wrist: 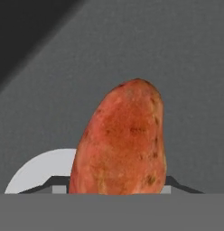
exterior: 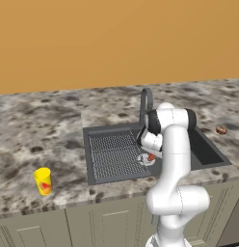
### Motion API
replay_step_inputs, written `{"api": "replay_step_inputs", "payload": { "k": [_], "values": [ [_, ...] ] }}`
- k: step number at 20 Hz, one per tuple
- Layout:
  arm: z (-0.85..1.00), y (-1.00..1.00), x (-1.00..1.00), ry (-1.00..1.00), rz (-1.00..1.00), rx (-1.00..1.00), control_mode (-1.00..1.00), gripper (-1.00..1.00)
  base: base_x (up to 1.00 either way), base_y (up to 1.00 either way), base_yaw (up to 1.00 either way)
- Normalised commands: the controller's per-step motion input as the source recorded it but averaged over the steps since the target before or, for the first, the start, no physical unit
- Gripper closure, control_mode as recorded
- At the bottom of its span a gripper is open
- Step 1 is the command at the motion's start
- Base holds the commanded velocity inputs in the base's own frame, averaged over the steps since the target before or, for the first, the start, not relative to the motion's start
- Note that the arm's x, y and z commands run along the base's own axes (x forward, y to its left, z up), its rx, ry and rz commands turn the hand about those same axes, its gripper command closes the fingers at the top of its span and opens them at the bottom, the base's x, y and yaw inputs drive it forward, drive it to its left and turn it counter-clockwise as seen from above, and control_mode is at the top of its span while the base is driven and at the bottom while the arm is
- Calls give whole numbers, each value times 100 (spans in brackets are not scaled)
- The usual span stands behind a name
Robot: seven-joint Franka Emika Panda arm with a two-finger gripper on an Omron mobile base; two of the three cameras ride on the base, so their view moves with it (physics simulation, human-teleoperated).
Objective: Remove the sweet potato and mushroom from the sink. Then move the bowl and cup from the counter to the sink for washing.
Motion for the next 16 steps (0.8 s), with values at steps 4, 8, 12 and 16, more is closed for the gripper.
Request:
{"api": "replay_step_inputs", "payload": {
  "k": [4, 8, 12, 16],
  "values": [
    [8, 0, -23, -2, -2, 0, -100, 100, 0, 0, 0],
    [32, 1, -35, 0, 0, 0, -100, 100, 0, 0, 0],
    [36, 0, -33, 0, 0, 0, -100, 100, 0, 0, 0],
    [42, 0, -25, 0, 0, 0, -100, 100, 0, 0, 0]
  ]
}}
